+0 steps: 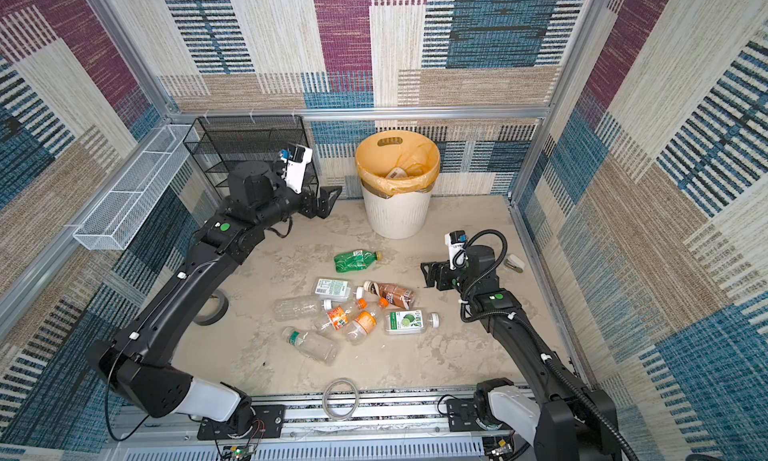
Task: Throw the plastic bottles in the bin
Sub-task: 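Move right gripper to brown coffee bottle while left gripper draws back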
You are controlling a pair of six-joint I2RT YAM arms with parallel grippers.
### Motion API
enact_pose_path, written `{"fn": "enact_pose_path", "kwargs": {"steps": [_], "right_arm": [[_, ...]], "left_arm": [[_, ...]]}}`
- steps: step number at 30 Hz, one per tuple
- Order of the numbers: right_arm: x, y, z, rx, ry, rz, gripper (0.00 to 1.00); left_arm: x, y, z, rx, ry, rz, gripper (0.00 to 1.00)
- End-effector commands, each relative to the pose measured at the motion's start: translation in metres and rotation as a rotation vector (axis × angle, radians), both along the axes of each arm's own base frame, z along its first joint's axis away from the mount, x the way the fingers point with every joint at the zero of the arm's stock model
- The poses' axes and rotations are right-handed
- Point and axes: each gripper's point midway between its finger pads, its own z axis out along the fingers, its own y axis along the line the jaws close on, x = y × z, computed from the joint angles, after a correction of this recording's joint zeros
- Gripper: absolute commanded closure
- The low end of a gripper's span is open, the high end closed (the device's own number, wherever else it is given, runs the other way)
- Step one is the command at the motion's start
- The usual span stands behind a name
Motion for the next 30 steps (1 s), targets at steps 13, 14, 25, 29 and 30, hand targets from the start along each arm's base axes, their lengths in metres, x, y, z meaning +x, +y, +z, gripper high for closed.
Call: {"fn": "enact_pose_path", "kwargs": {"steps": [13,14,25,29,30], "right_arm": [[0.012,0.062,-0.046,-0.245,0.176,0.282,0.14],[0.015,0.062,-0.051,-0.294,0.190,0.277,0.15],[0.019,0.093,-0.071,-0.434,0.213,0.428,0.16],[0.013,0.099,-0.088,-0.469,0.234,0.453,0.16],[0.013,0.098,-0.091,-0.476,0.236,0.449,0.16]], "left_arm": [[-0.032,0.047,-0.103,0.005,0.177,0.023,0.05],[-0.031,0.046,-0.104,0.006,0.183,0.018,0.05],[-0.030,0.045,-0.117,0.020,0.219,0.013,0.06],[-0.030,0.047,-0.118,0.027,0.221,0.020,0.07],[-0.030,0.046,-0.119,0.027,0.223,0.020,0.07]]}}
